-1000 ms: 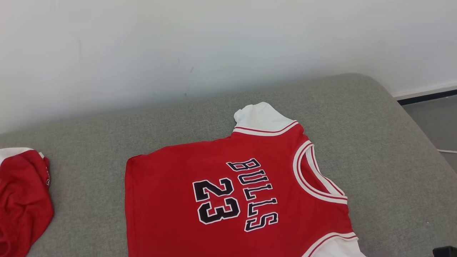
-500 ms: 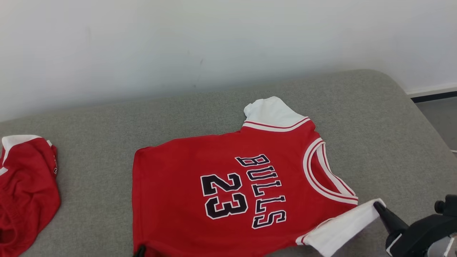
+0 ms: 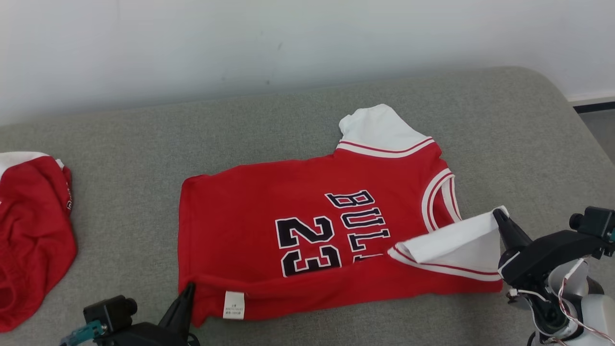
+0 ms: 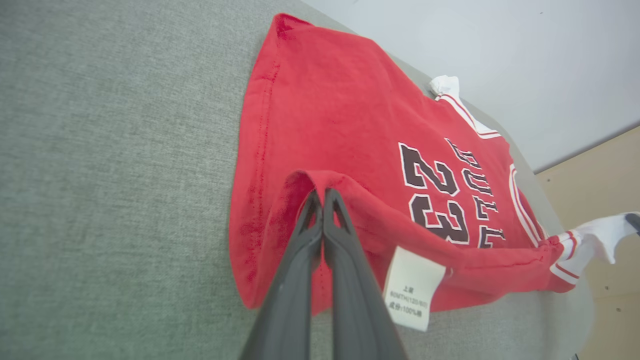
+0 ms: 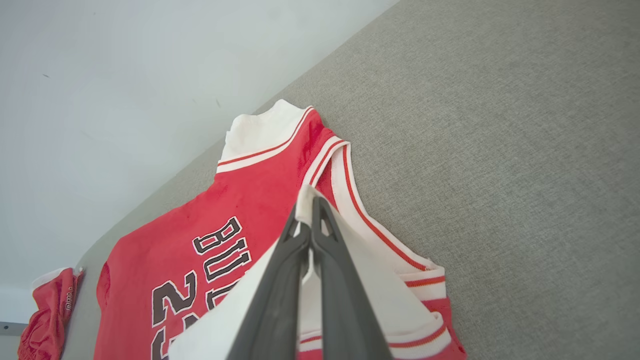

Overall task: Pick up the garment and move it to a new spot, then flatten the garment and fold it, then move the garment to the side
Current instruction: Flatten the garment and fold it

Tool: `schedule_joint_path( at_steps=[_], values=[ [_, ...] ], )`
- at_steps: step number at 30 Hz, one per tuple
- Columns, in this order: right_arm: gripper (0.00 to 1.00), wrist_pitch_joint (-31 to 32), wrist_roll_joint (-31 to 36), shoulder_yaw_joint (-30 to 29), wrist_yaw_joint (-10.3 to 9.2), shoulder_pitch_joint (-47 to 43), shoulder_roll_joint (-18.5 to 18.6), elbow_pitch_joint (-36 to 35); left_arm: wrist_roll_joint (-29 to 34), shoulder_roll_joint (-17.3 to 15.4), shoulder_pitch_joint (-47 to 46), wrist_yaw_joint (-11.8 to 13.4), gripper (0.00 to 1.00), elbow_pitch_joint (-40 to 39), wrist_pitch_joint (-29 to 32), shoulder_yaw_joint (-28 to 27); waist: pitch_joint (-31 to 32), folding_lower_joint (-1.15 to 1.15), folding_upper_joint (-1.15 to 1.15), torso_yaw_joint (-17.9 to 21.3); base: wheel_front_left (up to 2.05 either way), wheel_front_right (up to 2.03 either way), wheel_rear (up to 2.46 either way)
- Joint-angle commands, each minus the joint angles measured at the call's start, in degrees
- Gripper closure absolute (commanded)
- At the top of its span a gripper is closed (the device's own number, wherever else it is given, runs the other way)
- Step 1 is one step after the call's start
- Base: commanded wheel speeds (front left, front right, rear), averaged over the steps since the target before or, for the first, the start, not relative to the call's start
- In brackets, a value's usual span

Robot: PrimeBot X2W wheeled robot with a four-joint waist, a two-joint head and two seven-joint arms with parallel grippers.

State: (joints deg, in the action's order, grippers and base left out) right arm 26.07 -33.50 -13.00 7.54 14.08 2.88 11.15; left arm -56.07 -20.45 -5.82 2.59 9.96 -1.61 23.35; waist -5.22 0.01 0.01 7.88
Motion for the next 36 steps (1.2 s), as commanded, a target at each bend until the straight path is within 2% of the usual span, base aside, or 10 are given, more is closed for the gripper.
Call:
schedule_joint_path(
  at_steps=[1,8,20,21,22,23,29,36],
  values=[
    [1.00,-2.02,0.95,0.30,-0.08,2.31,0.03,2.10,0.99,0.33,-1.90,0.86,1.00,1.28,-0.46,-0.26,-1.71,-0.01,-0.01,-0.50,0.00,0.00,0.00],
    [1.00,-6.52,2.31,3.73,-0.08,7.33,0.02,6.96,1.90,0.81,-4.72,1.00,1.00,3.89,-0.71,0.01,-3.61,-0.01,-0.01,-1.03,0.00,0.00,0.00],
    [1.00,-11.47,3.43,5.64,-0.08,11.74,0.02,10.17,2.31,1.33,-7.44,0.96,1.00,5.38,-1.42,0.27,-5.09,-0.01,-0.01,-2.47,0.00,0.00,0.00],
    [1.00,-11.59,3.58,5.32,-0.08,11.83,0.03,10.67,2.53,1.30,-7.59,1.10,0.29,5.40,-1.51,0.30,-5.14,-0.01,-0.01,-2.54,0.00,0.00,0.00],
    [0.96,-11.78,4.29,5.30,-0.08,11.87,0.05,11.01,2.61,1.36,-7.63,1.28,0.00,5.50,-1.85,0.22,-5.18,-0.01,-0.01,-2.62,0.00,0.00,0.00],
    [0.00,-12.09,4.65,5.57,-0.08,11.93,0.01,11.22,2.73,1.45,-7.65,1.33,0.00,5.59,-1.95,0.31,-5.21,-0.01,-0.01,-2.69,0.00,0.00,0.00],
    [0.00,-14.88,4.20,5.20,-0.08,12.49,0.02,12.69,4.30,0.90,-7.03,1.57,0.00,5.93,-3.55,0.87,-4.64,-0.01,-0.01,-2.92,0.00,0.00,0.00],
    [0.00,-14.83,9.09,5.39,-0.08,8.44,0.03,10.25,10.10,-2.86,-2.65,3.17,0.00,4.13,-6.62,3.01,-1.66,-0.01,-0.01,-3.10,0.00,0.00,0.00]
  ],
)
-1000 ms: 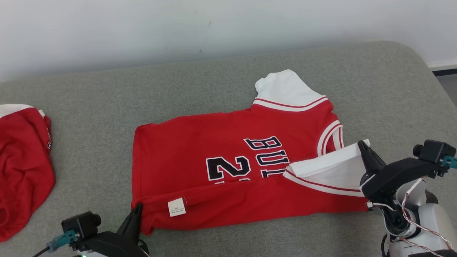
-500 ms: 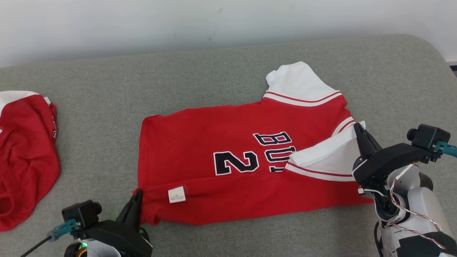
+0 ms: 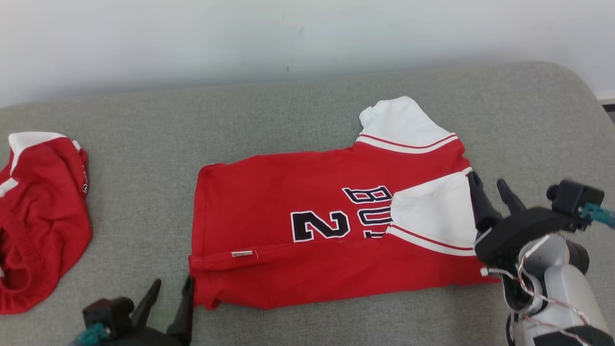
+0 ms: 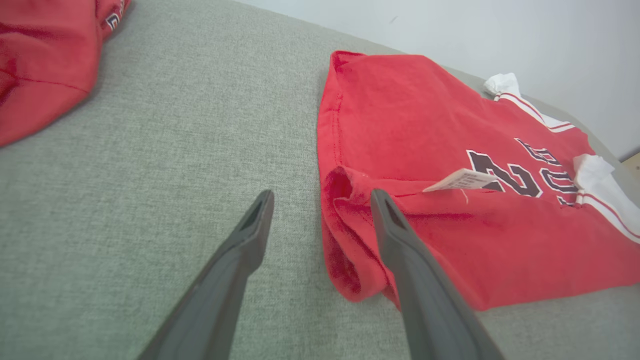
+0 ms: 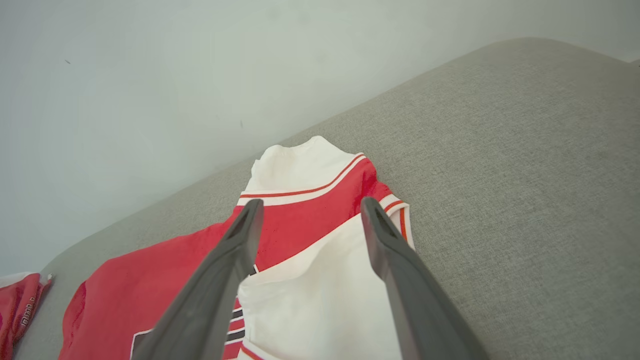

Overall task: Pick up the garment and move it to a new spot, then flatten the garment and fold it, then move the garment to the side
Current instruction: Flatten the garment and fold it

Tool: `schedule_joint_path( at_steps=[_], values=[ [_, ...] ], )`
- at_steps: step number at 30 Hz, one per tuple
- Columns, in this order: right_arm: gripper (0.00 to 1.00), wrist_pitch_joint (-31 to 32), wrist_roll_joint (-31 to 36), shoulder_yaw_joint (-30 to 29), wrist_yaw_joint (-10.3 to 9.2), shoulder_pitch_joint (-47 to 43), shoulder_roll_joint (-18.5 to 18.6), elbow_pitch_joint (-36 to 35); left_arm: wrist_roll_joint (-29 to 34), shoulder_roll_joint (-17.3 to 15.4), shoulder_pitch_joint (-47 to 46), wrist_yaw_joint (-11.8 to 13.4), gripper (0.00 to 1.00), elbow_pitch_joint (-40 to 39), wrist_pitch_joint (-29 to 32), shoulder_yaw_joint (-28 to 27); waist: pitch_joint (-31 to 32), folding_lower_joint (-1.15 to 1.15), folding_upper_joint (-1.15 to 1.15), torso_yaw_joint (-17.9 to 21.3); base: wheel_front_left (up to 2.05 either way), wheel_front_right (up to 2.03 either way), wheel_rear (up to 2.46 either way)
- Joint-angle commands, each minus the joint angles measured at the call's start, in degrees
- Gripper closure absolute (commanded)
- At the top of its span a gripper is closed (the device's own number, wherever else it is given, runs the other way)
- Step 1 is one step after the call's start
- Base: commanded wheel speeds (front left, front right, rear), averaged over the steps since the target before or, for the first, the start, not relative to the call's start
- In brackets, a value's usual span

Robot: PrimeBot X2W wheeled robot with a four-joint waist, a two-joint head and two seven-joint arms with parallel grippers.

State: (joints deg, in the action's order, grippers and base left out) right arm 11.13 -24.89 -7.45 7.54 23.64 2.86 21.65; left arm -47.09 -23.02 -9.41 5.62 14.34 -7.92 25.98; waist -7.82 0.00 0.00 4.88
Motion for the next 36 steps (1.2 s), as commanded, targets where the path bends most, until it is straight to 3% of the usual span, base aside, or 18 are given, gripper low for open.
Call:
schedule_joint_path(
  at_steps=[1,13,23,36],
  values=[
    [0.00,0.60,1.45,-0.36,-0.08,-1.95,0.09,-0.70,1.75,-0.73,1.55,0.41,0.00,-0.59,-0.54,0.99,1.37,0.00,0.00,-0.10,0.00,0.00,0.00],
    [0.00,9.28,13.33,-7.79,-0.08,-9.01,0.04,-0.92,6.90,-0.49,2.45,5.08,0.00,-2.67,0.95,4.81,2.67,0.00,0.00,0.47,0.00,0.00,0.00],
    [0.00,14.83,18.05,-9.57,-0.08,-7.64,0.06,2.30,8.58,-0.76,-2.12,5.52,0.00,0.13,6.12,7.40,1.20,0.00,0.00,0.37,0.00,0.00,0.00],
    [0.00,16.43,21.35,-9.02,-0.08,-4.06,0.00,7.95,7.79,0.22,-2.95,6.05,0.00,5.34,12.74,10.16,-1.59,0.00,0.00,0.12,0.00,0.00,0.00]
  ],
)
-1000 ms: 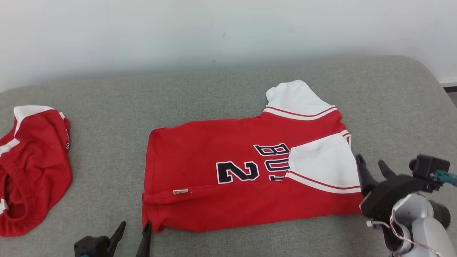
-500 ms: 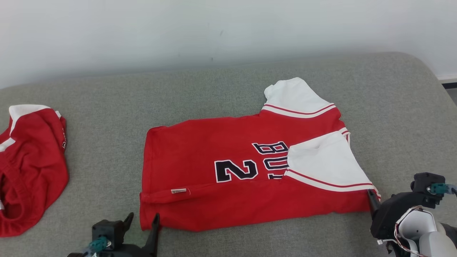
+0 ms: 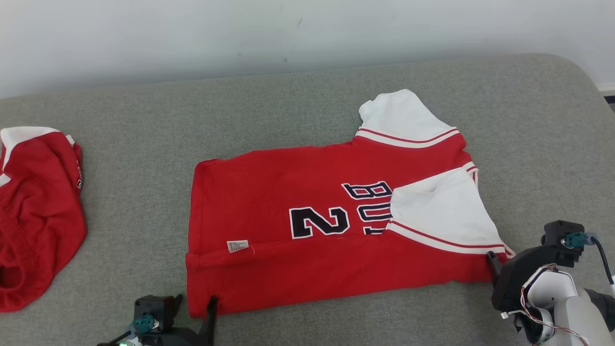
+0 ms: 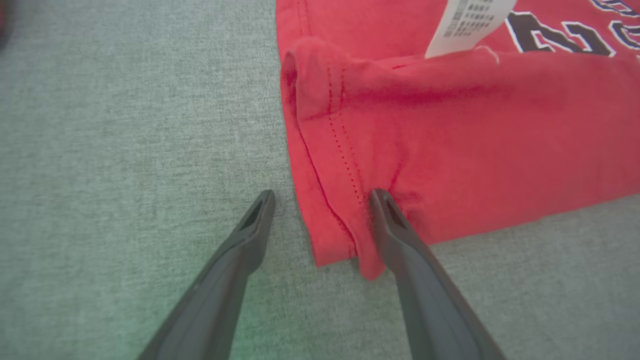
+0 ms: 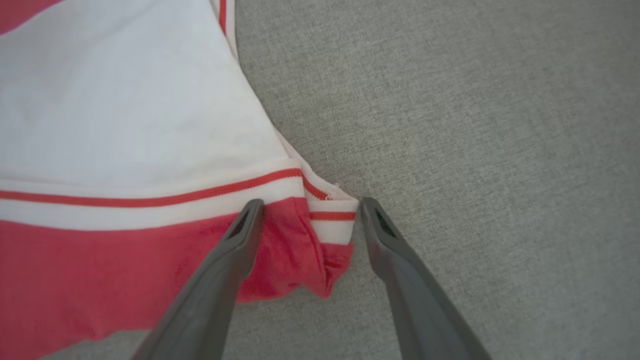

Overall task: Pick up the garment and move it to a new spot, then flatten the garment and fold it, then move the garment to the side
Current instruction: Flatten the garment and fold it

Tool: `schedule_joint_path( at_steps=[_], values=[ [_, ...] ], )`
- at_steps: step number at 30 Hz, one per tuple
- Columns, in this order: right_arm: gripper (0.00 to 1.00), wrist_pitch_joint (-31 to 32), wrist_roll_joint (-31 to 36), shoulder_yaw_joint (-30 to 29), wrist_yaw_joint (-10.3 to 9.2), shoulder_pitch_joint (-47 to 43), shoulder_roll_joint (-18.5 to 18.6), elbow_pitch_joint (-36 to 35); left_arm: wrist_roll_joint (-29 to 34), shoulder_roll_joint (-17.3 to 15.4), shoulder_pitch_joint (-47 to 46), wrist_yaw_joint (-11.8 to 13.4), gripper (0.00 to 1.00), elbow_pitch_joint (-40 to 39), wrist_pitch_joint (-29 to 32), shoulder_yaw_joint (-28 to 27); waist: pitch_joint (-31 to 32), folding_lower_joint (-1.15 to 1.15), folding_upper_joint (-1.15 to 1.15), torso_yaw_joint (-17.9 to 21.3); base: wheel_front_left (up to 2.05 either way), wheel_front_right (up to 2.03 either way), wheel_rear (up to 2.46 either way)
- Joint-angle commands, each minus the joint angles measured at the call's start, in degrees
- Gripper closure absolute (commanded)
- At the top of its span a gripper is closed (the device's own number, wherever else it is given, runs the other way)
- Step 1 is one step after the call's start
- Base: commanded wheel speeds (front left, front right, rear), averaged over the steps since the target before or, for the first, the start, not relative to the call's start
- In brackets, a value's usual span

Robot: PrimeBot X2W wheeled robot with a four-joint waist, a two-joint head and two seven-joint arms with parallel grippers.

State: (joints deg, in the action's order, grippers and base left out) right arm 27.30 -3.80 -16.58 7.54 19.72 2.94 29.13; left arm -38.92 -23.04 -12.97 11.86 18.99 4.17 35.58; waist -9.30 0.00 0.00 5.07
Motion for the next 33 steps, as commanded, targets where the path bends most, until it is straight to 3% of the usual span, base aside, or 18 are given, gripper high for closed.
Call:
schedule_joint_path(
  at_steps=[1,2,3,4,5,6,7,15,31,32,33],
  values=[
    [0.00,0.62,0.31,0.37,-0.08,-0.11,-0.10,1.02,-0.65,0.24,0.90,-0.19,0.00,0.91,1.18,0.79,-0.18,0.00,0.00,-0.11,0.00,0.00,0.00],
    [0.00,1.03,0.44,0.49,-0.08,-0.19,-0.12,1.52,-0.88,0.24,1.21,-0.19,0.00,1.11,1.38,0.87,-0.21,0.00,0.00,-0.15,0.00,0.00,0.00],
    [0.00,1.66,0.63,0.61,-0.08,-0.36,-0.17,2.02,-0.99,0.24,1.54,-0.19,0.12,1.27,1.60,0.94,-0.18,0.00,0.00,-0.19,0.00,0.00,0.00],
    [0.00,2.46,0.51,0.75,-0.08,-0.56,-0.20,2.57,-1.16,0.16,1.83,-0.29,0.60,1.36,1.65,0.99,-0.10,0.00,0.00,-0.23,0.00,0.00,0.00],
    [0.53,2.97,0.19,0.83,-0.08,-0.79,-0.21,2.90,-1.59,0.14,2.25,-0.64,1.00,1.49,1.68,1.01,0.06,0.00,0.00,-0.26,0.00,0.00,0.00],
    [0.81,3.23,0.00,0.95,-0.08,-0.96,-0.26,2.93,-1.79,0.01,2.56,-0.83,1.00,1.68,1.79,1.04,0.23,0.00,0.00,-0.27,0.00,0.00,0.00],
    [1.00,3.26,-0.10,0.96,-0.08,-1.25,-0.26,2.74,-1.93,-0.06,2.85,-0.97,1.00,1.80,1.82,1.14,0.53,0.00,0.00,-0.28,0.00,0.00,0.00],
    [1.00,2.81,-0.93,-1.17,-0.15,-4.43,0.16,-3.08,-2.56,-1.32,5.34,-1.49,1.00,0.24,0.39,0.74,3.20,0.00,0.00,0.16,0.00,0.00,0.00],
    [1.00,5.66,-5.38,-1.54,-0.15,-12.43,0.15,-12.11,-4.77,-3.61,11.37,0.05,1.00,-6.16,-0.08,-0.03,5.60,0.00,0.00,1.17,0.00,0.00,0.00],
    [1.00,5.67,-5.45,-1.51,-0.15,-12.67,0.15,-12.23,-4.78,-3.64,11.64,0.16,0.75,-6.53,-0.11,0.02,5.65,0.00,0.00,1.12,0.00,0.00,0.00],
    [0.69,5.59,-5.55,-1.47,-0.15,-12.85,0.15,-12.29,-4.72,-3.70,11.84,0.26,0.00,-6.86,-0.38,0.02,5.69,0.00,0.00,1.07,0.00,0.00,0.00]
  ],
)
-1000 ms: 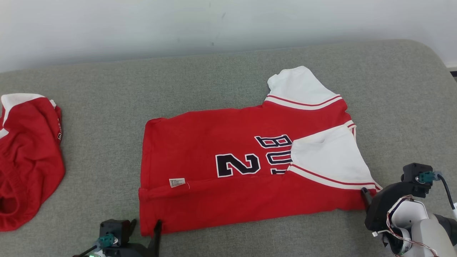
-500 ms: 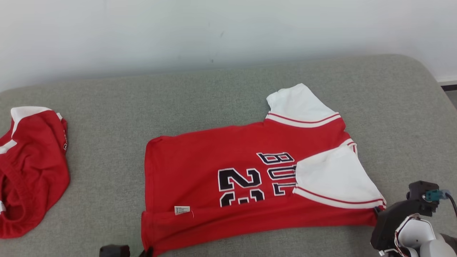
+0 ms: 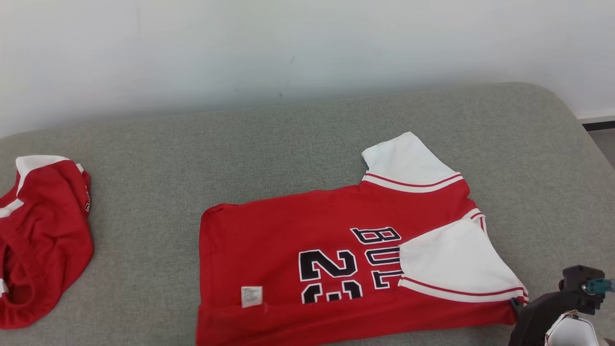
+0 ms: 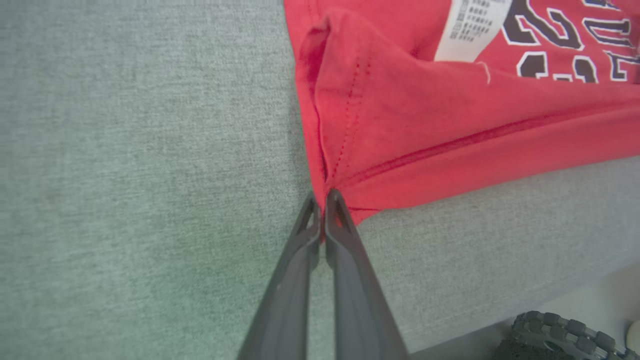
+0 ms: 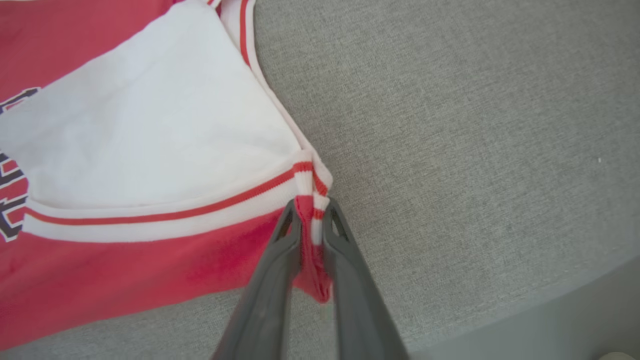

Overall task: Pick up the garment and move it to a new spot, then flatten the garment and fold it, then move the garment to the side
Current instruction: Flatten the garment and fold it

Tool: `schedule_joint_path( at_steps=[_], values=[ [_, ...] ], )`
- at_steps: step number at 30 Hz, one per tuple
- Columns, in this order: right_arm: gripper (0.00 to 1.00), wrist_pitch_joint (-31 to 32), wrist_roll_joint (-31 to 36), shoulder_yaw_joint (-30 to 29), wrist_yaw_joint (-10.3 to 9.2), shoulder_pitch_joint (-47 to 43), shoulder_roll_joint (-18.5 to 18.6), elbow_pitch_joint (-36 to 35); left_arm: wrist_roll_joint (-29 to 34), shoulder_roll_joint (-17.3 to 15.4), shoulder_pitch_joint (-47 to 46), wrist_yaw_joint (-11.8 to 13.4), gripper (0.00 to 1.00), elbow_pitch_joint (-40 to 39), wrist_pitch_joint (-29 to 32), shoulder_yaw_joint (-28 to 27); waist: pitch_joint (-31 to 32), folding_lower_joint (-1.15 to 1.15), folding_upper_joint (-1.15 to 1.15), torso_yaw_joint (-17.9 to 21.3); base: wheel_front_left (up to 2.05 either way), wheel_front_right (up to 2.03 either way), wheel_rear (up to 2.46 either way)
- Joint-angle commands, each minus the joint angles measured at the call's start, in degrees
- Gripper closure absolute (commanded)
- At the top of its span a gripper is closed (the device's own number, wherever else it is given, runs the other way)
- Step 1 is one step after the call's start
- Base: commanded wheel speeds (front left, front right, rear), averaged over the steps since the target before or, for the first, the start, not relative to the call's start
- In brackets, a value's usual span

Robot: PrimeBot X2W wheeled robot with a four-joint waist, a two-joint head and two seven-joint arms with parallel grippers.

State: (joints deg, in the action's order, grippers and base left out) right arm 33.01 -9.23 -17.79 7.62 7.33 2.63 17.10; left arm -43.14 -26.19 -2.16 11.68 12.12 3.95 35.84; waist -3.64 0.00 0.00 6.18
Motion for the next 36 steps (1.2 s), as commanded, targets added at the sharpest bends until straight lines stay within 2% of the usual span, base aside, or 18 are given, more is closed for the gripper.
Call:
schedule_joint_path(
  at_steps=[1,7,12,19,22,24,31,36],
  values=[
    [0.00,-0.38,-0.15,-0.27,-0.22,-0.56,0.45,-0.39,-0.53,-0.56,1.22,0.51,0.00,-0.23,-0.33,-0.27,0.08,0.00,0.00,-0.11,0.00,0.00,0.00],
    [0.00,-2.98,-0.81,0.42,-0.18,-0.52,0.33,-1.61,-0.76,-0.31,2.38,1.05,0.00,-1.87,-2.17,-0.80,0.54,0.00,0.00,-0.28,0.00,0.00,0.00],
    [0.00,-5.59,-2.65,1.57,-0.18,1.77,0.32,-4.02,-0.96,-1.70,2.88,2.30,0.00,-4.53,-4.78,-3.39,0.62,0.00,0.00,-0.34,0.00,0.00,0.00],
    [0.00,-6.34,-0.68,3.86,-0.18,10.93,0.25,-5.45,-1.24,-4.15,-2.48,3.31,0.00,-9.16,-3.54,-6.83,-1.85,0.00,0.00,-0.29,0.00,0.00,0.00],
    [0.00,-5.49,-2.93,5.69,-0.18,16.37,0.30,-2.75,-1.87,-3.99,-6.76,2.80,0.00,-10.51,-0.43,-6.79,-3.74,0.00,0.00,-0.35,0.00,0.00,0.00],
    [0.00,-4.36,-2.21,7.42,-0.18,22.11,1.31,1.46,-2.35,-3.19,-12.89,1.87,0.00,-9.35,2.98,-6.61,-6.07,0.00,0.00,-0.63,0.00,0.00,0.00],
    [0.00,-4.34,1.23,9.44,-0.18,35.16,2.37,11.61,-0.76,-1.30,-27.22,-0.72,0.00,-2.38,8.62,-4.87,-12.32,0.00,0.00,-1.25,0.00,0.00,0.00],
    [0.00,-5.50,4.08,10.73,-0.18,41.21,2.87,16.36,0.36,-0.49,-33.20,-2.42,0.00,1.90,11.17,-3.16,-15.39,0.00,0.00,-1.69,0.00,0.00,0.00]
  ],
)
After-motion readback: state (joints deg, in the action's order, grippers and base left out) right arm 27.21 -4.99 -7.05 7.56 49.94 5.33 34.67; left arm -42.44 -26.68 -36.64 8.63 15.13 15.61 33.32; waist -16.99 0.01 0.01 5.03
